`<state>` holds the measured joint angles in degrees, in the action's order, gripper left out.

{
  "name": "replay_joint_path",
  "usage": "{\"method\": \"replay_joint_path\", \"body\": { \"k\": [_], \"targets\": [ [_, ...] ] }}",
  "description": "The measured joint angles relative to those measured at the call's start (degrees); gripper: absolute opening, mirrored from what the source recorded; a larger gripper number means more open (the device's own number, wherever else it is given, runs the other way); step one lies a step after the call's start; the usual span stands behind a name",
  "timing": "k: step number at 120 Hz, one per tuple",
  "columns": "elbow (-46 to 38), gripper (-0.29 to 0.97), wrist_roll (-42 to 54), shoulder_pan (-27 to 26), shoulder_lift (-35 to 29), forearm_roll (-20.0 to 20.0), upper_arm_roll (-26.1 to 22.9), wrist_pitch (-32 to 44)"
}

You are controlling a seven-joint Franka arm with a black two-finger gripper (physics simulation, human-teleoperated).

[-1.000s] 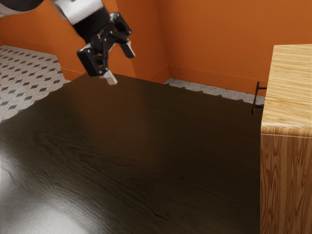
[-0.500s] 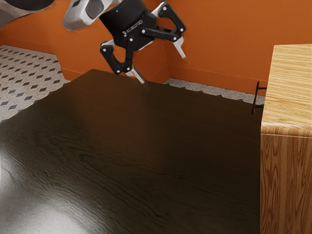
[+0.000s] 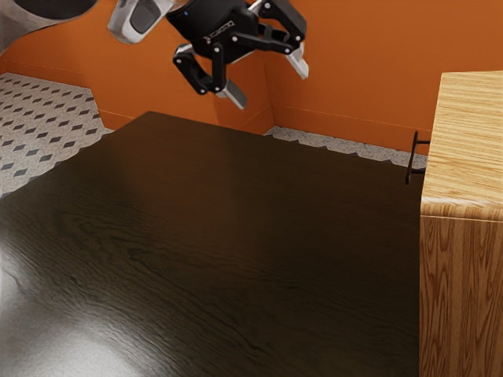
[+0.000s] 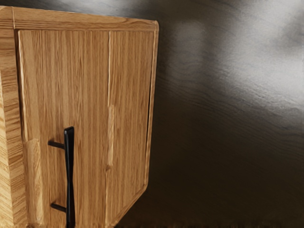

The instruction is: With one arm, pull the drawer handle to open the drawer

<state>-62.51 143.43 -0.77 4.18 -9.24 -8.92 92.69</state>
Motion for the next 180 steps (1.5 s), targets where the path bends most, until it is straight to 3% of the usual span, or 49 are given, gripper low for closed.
{"method": "replay_joint_path", "body": {
  "k": [36, 54, 90, 143, 180],
  "targets": [
    [-0.13, 0.68, 1.01, -0.33, -1.46, 1.05, -0.04, 1.14],
    [-0.43, 0.68, 0.94, -3.85, -4.09, 5.23, -0.07, 1.03],
    [-0.62, 0.68, -0.34, -11.19, -2.56, 5.20, -0.01, 0.85],
    [-1.60, 0.68, 1.80, -2.91, -1.57, 4.61, 0.04, 2.96],
    [-6.88, 0.68, 4.05, -6.14, -2.44, 0.90, 0.31, 9.31]
  ]
}}
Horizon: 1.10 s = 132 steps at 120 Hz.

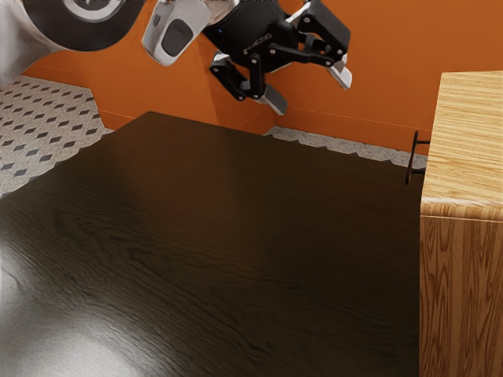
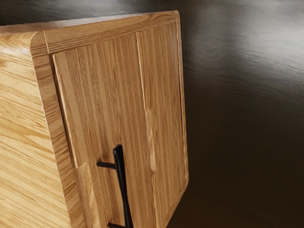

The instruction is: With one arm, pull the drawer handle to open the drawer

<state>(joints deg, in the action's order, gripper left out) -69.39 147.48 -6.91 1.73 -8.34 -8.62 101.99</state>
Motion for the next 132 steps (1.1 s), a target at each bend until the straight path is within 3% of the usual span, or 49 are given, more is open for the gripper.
{"method": "replay_joint_path", "body": {
  "k": [27, 62, 88, 107, 132],
  "targets": [
    [-1.83, 0.68, 1.05, -1.43, -0.04, -0.49, 1.57, 2.81],
    [-1.82, 0.68, 1.87, 2.61, 2.35, -0.17, 3.01, 4.69],
    [-1.90, 0.68, 1.26, -1.60, 2.50, 4.24, 2.64, 5.59],
    [-2.04, 0.68, 1.71, 0.69, 3.34, 0.57, 2.89, 5.99],
    [-4.01, 0.68, 2.26, 0.52, 3.28, -0.61, 2.88, 7.06]
  ]
}}
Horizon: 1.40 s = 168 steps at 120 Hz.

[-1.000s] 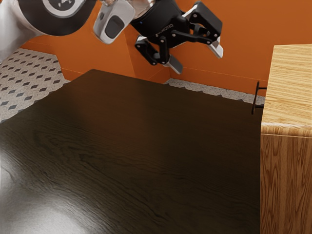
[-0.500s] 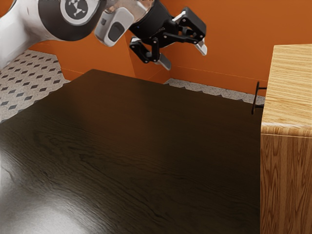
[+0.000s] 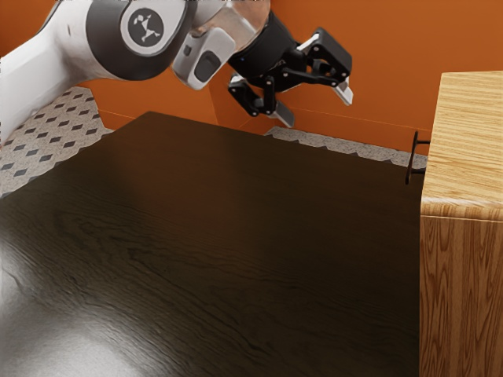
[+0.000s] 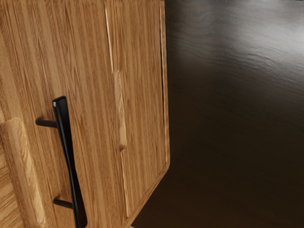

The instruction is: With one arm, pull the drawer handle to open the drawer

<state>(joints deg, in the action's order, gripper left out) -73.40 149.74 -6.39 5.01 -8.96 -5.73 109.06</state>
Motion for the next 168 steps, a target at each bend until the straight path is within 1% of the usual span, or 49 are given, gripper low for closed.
{"method": "replay_joint_path", "body": {
  "k": [34, 62, 77, 89, 93, 106, 118, 129, 147, 168],
  "targets": [
    [-1.80, 0.68, 0.53, -0.03, -0.07, -0.76, -0.14, 2.61],
    [-3.63, 0.68, 0.85, -0.58, -2.65, -1.35, -0.23, 3.73],
    [-4.93, 0.68, 1.41, -1.61, -2.56, -3.56, -0.18, 4.55],
    [-5.71, 0.68, 1.84, -2.04, -2.53, -4.31, 0.00, 4.99],
    [-5.80, 0.68, 1.96, -2.04, -2.50, -3.91, 0.05, 5.07],
    [-5.61, 0.68, 1.88, -1.61, -2.25, -0.60, 0.09, 5.25],
    [-4.95, 0.68, 1.78, -0.86, -1.65, 0.82, -0.34, 5.36],
    [-4.28, 0.68, 1.66, -0.53, -0.90, 1.31, -1.40, 5.45],
    [-3.17, 0.68, 1.35, -1.60, 0.87, 1.60, -2.73, 5.55],
    [-3.09, 0.68, 1.17, 0.58, 2.22, 1.56, -2.87, 5.62]
  ]
}}
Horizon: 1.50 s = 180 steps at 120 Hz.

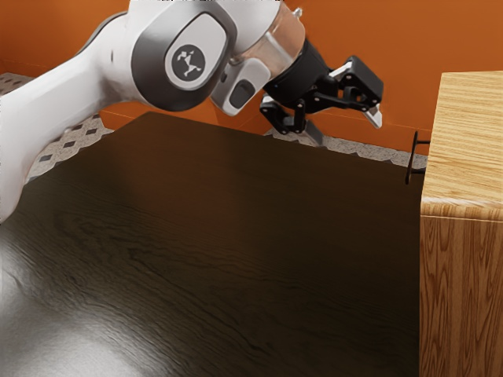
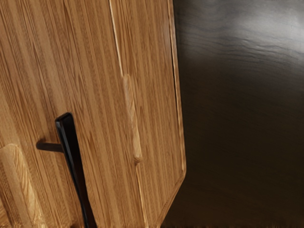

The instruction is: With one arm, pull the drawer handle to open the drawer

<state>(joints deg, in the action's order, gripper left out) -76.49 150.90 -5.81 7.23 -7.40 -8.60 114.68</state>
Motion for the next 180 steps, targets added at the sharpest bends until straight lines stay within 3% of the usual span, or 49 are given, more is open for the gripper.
{"method": "replay_joint_path", "body": {
  "k": [74, 137, 180],
  "targets": [
    [1.32, 0.68, -0.07, -0.15, 4.64, -1.88, -0.81, 2.16],
    [2.30, 0.67, -0.08, 3.15, 9.02, -1.79, -6.35, 4.38],
    [-1.36, 0.67, -0.26, 5.81, 3.94, 0.97, -7.57, -0.74]
  ]
}}
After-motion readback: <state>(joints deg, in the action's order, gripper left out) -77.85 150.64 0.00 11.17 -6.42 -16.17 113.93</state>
